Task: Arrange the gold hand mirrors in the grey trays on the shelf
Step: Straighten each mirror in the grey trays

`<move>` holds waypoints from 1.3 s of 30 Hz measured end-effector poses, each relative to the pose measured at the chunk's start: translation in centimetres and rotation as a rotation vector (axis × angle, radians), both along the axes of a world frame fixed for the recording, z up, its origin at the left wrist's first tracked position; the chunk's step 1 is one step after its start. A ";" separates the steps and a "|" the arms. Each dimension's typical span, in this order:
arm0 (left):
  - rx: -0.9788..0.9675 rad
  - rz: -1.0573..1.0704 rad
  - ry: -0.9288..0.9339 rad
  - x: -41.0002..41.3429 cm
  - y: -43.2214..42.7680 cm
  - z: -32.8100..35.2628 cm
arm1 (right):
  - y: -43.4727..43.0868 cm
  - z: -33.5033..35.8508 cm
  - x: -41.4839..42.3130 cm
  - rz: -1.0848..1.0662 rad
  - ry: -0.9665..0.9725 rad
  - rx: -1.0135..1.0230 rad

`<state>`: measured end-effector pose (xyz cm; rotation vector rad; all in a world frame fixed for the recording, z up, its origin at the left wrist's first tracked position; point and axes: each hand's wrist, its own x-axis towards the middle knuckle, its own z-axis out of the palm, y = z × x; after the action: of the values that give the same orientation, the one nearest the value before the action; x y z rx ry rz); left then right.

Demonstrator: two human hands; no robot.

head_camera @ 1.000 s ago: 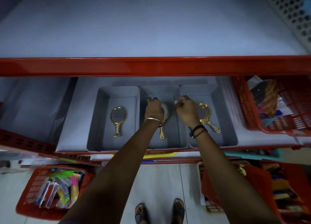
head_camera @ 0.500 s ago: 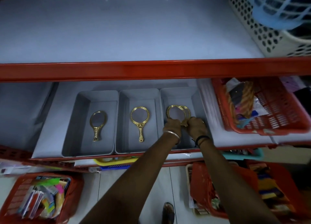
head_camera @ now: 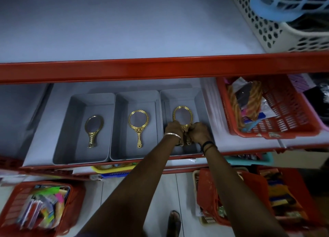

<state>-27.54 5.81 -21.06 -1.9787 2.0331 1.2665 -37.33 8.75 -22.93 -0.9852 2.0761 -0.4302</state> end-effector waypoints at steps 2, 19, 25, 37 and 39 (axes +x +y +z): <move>0.013 0.016 0.018 -0.2 0.1 -0.2 | -0.2 -0.3 -0.4 0.004 -0.034 0.007; -0.146 0.057 -0.057 -0.6 -1.6 0.3 | -1.4 -0.7 -1.6 -0.079 -0.085 -0.085; -0.045 0.210 0.017 -0.8 -2.4 -0.4 | -2.0 0.8 -1.3 -0.029 -0.085 -0.075; -0.072 0.260 0.085 -0.8 -2.2 -1.4 | -2.1 -0.1 -0.5 -0.096 -0.028 -0.168; -0.073 0.264 0.088 -0.8 -2.1 -1.5 | -2.1 -0.2 -0.5 -0.094 -0.010 -0.168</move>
<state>-28.34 3.69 -22.55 -2.3286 1.9308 1.3653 -37.82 6.66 -23.08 -0.9815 2.1101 -0.6654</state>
